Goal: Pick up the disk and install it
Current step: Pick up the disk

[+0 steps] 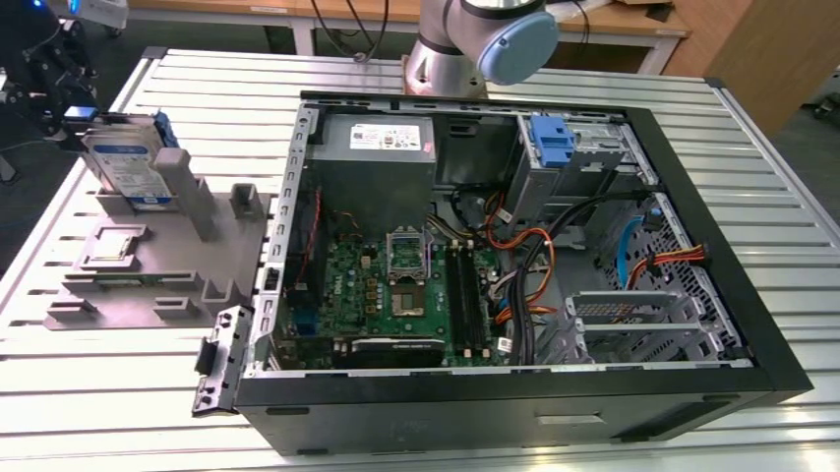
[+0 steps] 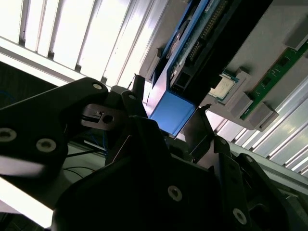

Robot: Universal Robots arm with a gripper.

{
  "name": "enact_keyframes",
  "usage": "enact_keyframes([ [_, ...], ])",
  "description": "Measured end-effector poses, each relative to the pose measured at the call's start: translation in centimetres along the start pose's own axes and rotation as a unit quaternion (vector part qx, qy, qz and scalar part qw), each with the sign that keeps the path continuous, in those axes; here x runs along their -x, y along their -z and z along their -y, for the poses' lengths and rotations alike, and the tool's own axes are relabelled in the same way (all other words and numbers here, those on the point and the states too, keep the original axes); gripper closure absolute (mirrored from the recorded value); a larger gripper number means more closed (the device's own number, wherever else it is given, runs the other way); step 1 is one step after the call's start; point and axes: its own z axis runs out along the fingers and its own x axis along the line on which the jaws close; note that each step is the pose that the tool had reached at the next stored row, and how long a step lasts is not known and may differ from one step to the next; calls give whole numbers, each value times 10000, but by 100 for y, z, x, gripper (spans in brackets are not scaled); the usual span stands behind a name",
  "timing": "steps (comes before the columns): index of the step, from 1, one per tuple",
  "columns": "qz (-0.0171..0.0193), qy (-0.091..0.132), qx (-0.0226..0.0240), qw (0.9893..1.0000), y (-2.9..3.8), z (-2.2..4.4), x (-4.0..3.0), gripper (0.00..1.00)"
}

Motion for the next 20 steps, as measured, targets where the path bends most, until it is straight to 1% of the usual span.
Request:
enact_keyframes([
  [3,0,28,0,10000,-11,3,-1,41],
  [6,-4,147,5,9999,-26,11,-1,41],
  [8,-4,186,6,9998,-35,12,-1,41],
  [20,-6,221,8,9998,-57,13,1,41],
])
